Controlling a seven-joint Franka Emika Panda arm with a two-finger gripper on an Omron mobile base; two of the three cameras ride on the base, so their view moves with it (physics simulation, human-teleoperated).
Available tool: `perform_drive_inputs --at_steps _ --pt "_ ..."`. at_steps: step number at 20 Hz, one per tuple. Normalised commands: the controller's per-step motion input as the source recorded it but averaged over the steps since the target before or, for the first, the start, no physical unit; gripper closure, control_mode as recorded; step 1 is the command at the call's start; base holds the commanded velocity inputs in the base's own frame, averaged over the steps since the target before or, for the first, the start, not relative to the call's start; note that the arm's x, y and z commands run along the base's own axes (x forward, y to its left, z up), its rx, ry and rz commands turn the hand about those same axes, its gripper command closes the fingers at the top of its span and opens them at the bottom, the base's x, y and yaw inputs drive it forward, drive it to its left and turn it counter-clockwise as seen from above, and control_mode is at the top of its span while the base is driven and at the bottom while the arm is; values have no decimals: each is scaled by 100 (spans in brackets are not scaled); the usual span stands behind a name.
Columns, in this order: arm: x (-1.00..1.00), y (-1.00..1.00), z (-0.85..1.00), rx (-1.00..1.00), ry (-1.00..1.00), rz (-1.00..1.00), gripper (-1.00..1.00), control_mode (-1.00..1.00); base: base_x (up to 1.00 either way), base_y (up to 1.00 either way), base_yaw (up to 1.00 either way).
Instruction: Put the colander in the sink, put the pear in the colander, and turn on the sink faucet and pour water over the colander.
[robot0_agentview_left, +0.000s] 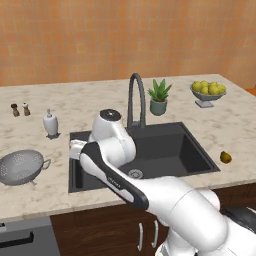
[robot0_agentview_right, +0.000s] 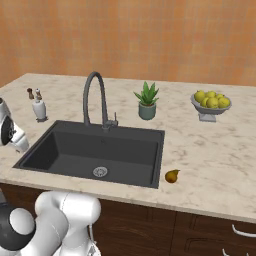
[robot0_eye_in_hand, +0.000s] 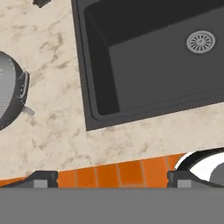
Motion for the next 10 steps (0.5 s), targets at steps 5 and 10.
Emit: perform_drive_inputs --at_steps 5,10 --pt "0 95 -22 0 0 -12 -100 -100 0 0 0" --pt "4 88 -6 0 0 -12 -100 -100 0 0 0"
